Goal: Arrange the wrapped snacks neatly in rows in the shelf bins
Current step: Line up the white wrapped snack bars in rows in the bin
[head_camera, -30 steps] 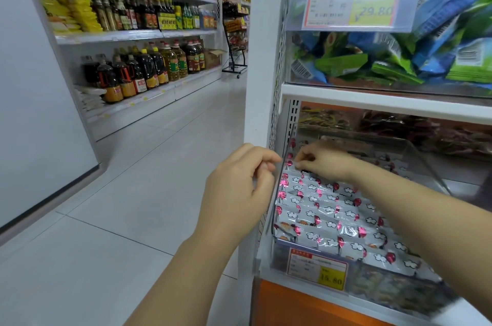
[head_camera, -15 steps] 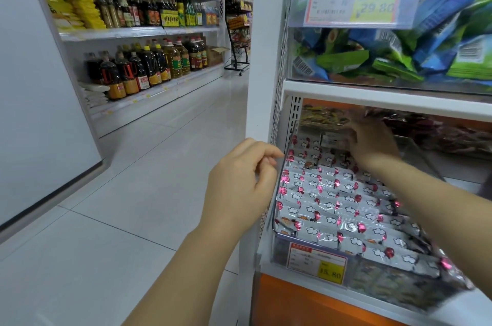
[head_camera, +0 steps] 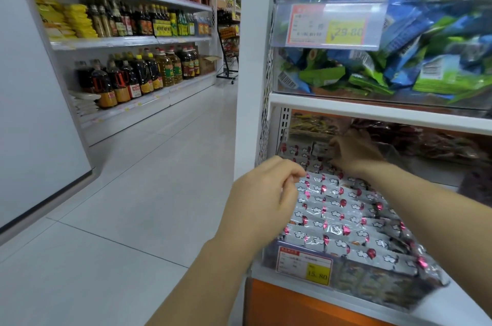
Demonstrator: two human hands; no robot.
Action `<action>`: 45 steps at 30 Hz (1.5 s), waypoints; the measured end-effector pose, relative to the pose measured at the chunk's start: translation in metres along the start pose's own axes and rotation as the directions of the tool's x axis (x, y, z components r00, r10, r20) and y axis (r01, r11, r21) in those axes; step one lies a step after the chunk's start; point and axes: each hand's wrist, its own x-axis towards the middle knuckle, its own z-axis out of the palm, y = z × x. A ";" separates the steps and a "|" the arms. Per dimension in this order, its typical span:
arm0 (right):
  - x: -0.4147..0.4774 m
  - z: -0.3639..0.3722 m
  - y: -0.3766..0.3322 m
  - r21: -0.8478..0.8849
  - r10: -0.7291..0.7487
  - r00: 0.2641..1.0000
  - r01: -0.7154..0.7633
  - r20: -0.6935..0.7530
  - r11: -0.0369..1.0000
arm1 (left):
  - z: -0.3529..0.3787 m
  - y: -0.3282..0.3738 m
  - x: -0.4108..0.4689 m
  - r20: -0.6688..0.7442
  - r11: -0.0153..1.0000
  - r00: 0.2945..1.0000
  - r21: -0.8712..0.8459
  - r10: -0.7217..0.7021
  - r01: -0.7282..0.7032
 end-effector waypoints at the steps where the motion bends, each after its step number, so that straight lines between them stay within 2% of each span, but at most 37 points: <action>1: 0.001 0.002 0.002 0.032 -0.004 1.000 0.004 0.002 0.999 | 0.003 0.002 0.001 0.030 1.000 1.000 0.001 0.003 -0.004; 4: -0.003 0.000 0.007 0.115 -0.017 1.000 0.015 0.017 0.993 | 0.009 0.005 0.004 0.070 1.000 0.998 -0.010 -0.004 0.005; 7: -0.013 -0.012 0.011 0.066 -0.066 0.992 0.073 -0.111 0.995 | 0.012 0.005 0.007 0.060 0.996 0.997 -0.073 -0.049 0.053; 9: -0.029 -0.021 0.009 0.107 -0.164 0.964 0.189 -0.210 0.976 | 0.012 0.005 0.007 0.050 0.981 0.993 -0.157 -0.109 0.116; 12: -0.065 -0.028 0.007 0.179 -0.361 0.845 0.455 -0.394 0.872 | 0.011 0.009 0.006 0.087 0.939 0.974 -0.259 -0.209 0.225; 15: -0.104 -0.032 0.007 0.134 -0.514 0.719 0.633 -0.469 0.763 | 0.010 0.016 0.003 0.171 0.878 0.947 -0.360 -0.271 0.316; 17: -0.121 -0.034 0.008 0.063 -0.595 0.627 0.713 -0.502 0.698 | 0.008 0.019 0.001 0.277 0.798 0.916 -0.459 -0.290 0.391; 20: -0.133 -0.035 0.009 -0.007 -0.664 0.524 0.783 -0.533 0.622 | 0.009 0.023 0.000 0.511 0.620 0.825 -0.573 -0.242 0.537; 22: -0.137 -0.035 0.010 -0.041 -0.696 0.490 0.802 -0.525 0.596 | 0.010 0.025 -0.002 0.579 0.585 0.792 -0.580 -0.193 0.567; 24: -0.140 -0.037 0.014 -0.019 -0.678 0.535 0.778 -0.504 0.628 | 0.011 0.024 -0.003 0.570 0.616 0.802 -0.572 -0.176 0.542; 26: -0.144 -0.040 0.017 0.137 -0.570 0.659 0.705 -0.490 0.696 | 0.011 0.021 -0.004 0.544 0.643 0.820 -0.566 -0.178 0.516; 27: -0.148 -0.041 0.017 0.280 -0.484 0.738 0.645 -0.470 0.712 | 0.011 0.019 -0.004 0.535 0.649 0.826 -0.567 -0.178 0.508; 28: -0.151 -0.042 0.017 0.455 -0.386 0.823 0.557 -0.418 0.695 | 0.011 0.018 -0.004 0.526 0.651 0.832 -0.571 -0.176 0.500; 29: -0.153 -0.043 0.014 0.637 -0.293 0.900 0.435 -0.323 0.636 | 0.011 0.017 -0.004 0.517 0.657 0.839 -0.575 -0.171 0.488; 31: -0.154 -0.045 0.010 0.874 -0.204 0.974 0.183 -0.100 0.450 | 0.013 0.017 -0.005 0.481 0.701 0.861 -0.558 -0.162 0.443; 33: -0.151 -0.047 0.005 0.944 -0.205 0.979 0.074 -0.007 0.322 | 0.015 0.016 -0.006 0.439 0.748 0.885 -0.531 -0.159 0.398; 35: -0.147 -0.050 -0.003 0.950 -0.186 0.982 0.098 -0.044 0.297 | 0.016 0.015 -0.006 0.388 0.776 0.905 -0.511 -0.173 0.368; 37: -0.138 -0.049 -0.006 0.940 -0.123 0.987 0.137 -0.103 0.313 | 0.012 0.011 -0.005 0.307 0.817 0.928 -0.465 -0.214 0.342; 41: -0.107 -0.037 -0.007 0.883 0.047 0.975 0.178 -0.219 0.433 | 0.005 -0.001 -0.004 0.160 0.909 0.957 -0.308 -0.241 0.281; 43: -0.091 -0.031 -0.011 0.806 0.092 0.953 0.188 -0.287 0.560 | 0.005 -0.004 -0.006 0.172 0.930 0.958 -0.250 -0.231 0.270; 45: -0.078 -0.026 -0.019 0.701 0.066 0.941 0.199 -0.332 0.684 | 0.006 -0.005 -0.008 0.192 0.951 0.958 -0.186 -0.212 0.248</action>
